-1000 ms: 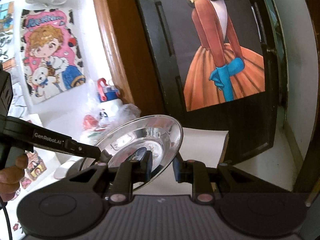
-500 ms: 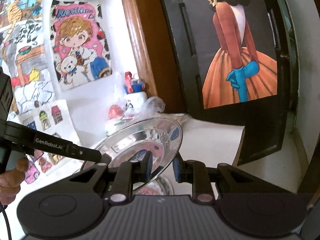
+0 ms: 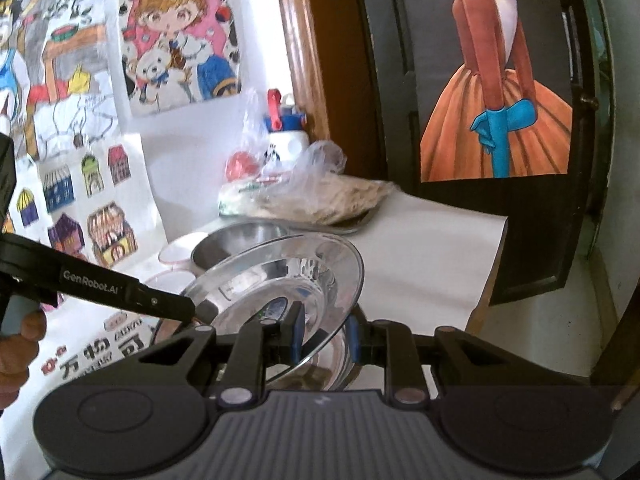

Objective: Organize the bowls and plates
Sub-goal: 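Carry the steel plate with both grippers onto the plate stack and open both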

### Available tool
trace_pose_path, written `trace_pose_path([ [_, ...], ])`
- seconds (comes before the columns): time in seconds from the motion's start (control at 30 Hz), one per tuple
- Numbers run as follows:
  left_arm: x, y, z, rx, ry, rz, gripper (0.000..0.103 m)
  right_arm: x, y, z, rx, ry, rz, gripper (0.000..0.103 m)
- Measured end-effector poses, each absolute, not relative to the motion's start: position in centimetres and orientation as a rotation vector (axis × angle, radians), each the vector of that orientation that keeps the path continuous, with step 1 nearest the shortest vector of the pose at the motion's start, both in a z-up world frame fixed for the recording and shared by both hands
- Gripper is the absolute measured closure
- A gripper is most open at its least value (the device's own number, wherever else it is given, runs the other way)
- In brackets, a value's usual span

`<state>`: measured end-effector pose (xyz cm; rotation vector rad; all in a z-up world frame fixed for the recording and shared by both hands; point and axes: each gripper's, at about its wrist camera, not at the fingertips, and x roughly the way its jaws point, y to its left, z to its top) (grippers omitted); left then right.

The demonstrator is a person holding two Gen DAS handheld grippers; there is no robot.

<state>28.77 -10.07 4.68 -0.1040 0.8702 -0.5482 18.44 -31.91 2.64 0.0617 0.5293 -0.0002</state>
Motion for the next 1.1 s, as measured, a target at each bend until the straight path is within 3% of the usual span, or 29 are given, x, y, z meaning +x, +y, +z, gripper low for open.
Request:
trace_pose_path([
  [1.1, 29.7, -10.6, 2.1, -0.028, 0.914, -0.469, 0.083, 21.4, -30.1, -0.1, -0.093, 0.653, 0.013, 0.066],
])
